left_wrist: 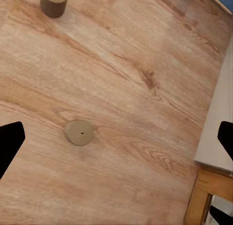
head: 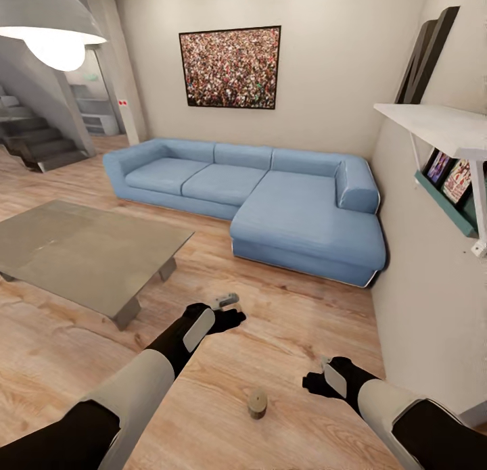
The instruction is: Place each of the two pumpkins and all three candles from the living room inside a cabinet in the living room (use any cabinet), then make sure every cabinet is closed, and position the cauldron so it is next to a table in the living room.
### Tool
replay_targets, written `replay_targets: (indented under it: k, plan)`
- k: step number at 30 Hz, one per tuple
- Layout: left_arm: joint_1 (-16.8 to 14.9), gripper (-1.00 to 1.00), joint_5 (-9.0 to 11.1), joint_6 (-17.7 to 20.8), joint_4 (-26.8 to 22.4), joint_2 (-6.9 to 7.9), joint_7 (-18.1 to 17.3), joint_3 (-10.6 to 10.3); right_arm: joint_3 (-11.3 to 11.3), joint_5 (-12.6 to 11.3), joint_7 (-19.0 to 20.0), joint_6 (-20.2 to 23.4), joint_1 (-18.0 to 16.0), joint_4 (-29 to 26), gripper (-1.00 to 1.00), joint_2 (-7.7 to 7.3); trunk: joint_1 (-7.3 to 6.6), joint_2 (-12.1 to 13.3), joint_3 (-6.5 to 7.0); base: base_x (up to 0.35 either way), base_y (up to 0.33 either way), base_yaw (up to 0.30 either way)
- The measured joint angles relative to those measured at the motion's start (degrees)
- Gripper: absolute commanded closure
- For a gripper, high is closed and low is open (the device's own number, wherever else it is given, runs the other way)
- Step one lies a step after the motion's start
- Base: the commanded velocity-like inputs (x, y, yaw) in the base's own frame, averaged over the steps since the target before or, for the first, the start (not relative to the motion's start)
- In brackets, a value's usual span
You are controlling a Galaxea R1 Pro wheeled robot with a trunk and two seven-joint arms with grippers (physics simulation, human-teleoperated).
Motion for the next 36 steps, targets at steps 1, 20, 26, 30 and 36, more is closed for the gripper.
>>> replay_targets:
  k: [1,20,26,30,36]
  plan:
    - [0.0,-1.00,0.0,0.0,0.0,0.00,0.0,0.0,0.0,0.0,0.0,0.0,0.0,0.0,-1.00,0.06,0.00,0.0,-0.09,0.004,-0.004,-0.096]
    - [0.0,-1.00,-0.2,-0.1,0.0,0.03,0.1,0.2,1.0,0.4,0.3,-1.9,0.1,-0.1,-1.00,2.16,0.00,0.0,-1.83,0.001,-0.001,0.055]
    - [0.0,-1.00,-0.1,-0.1,0.0,0.03,0.1,0.2,4.3,1.3,0.3,-2.3,0.1,-0.1,-1.00,2.27,0.00,0.0,-2.34,0.000,0.000,0.163]
    - [0.0,-1.00,-0.1,-0.1,0.0,0.02,0.1,0.2,4.5,1.4,0.3,-2.3,0.1,-0.1,-1.00,2.23,0.00,0.0,-2.68,0.000,0.000,0.167]
    - [0.0,-1.00,-0.1,-0.1,-0.1,0.00,0.0,0.2,4.6,1.4,0.3,-2.3,0.2,-0.1,-1.00,2.20,0.00,0.0,-3.19,0.000,0.000,0.167]
